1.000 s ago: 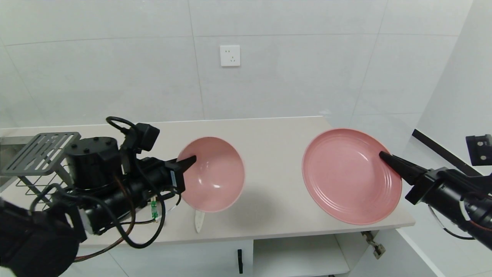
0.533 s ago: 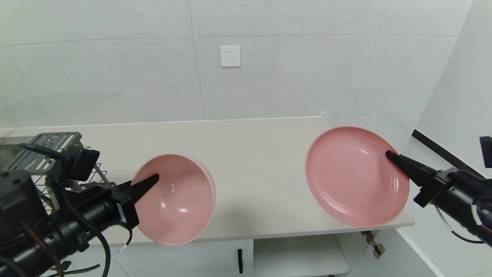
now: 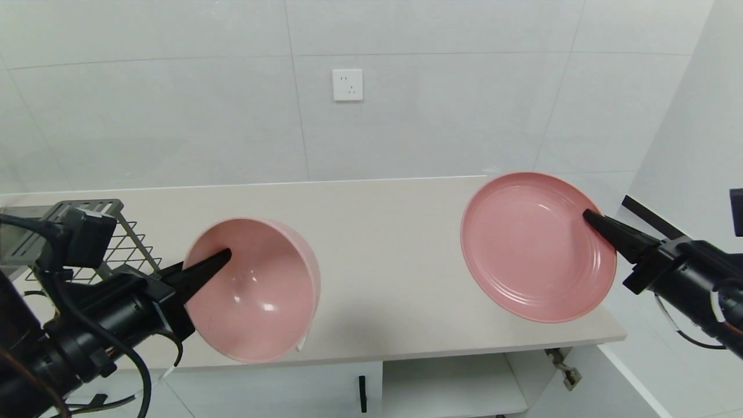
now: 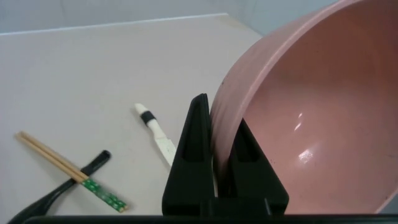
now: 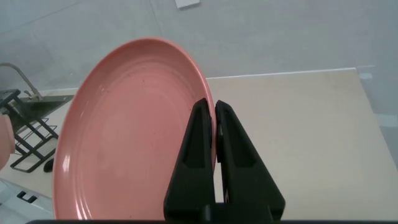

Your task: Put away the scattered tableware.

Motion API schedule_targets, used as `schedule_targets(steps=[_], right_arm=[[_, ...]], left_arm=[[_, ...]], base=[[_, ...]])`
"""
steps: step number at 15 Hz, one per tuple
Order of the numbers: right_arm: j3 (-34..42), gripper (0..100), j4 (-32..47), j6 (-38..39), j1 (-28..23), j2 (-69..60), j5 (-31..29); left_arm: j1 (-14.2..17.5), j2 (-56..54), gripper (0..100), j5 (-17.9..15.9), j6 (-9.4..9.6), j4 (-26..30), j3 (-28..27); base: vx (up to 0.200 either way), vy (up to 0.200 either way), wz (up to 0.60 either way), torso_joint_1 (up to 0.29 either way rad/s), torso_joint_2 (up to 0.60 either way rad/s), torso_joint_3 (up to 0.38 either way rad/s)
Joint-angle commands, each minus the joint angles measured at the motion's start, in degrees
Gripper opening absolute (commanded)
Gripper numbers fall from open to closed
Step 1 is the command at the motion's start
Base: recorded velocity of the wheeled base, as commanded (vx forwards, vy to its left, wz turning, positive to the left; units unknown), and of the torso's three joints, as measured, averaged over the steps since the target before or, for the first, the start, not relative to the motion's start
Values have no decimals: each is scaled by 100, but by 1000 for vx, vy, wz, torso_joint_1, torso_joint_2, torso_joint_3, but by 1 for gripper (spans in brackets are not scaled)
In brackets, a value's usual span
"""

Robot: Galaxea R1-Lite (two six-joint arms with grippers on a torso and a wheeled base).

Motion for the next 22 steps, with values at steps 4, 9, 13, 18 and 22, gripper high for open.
schedule_targets(steps=[4, 9, 13, 18, 22], right_arm=[[-61, 0, -6, 1, 38, -91, 4], [27, 0, -6, 10, 29, -399, -5], [-35, 0, -6, -228, 82, -320, 4], [36, 0, -6, -307, 337, -276, 4], [-35, 0, -6, -166, 381, 41, -32]], left_arm=[[-38, -546, 0, -260, 61, -26, 305], [-319, -1012, 0, 390, -326, 35, 797], [-258, -1056, 0, 1208, -300, 62, 868], [-302, -1434, 0, 1489, -212, 70, 868], [-240, -2066, 0, 1445, 34, 809, 964]], base=[[0, 0, 0, 0, 0, 0], [0, 0, 0, 0, 0, 0], [0, 0, 0, 0, 0, 0], [0, 0, 0, 0, 0, 0], [0, 0, 0, 0, 0, 0]])
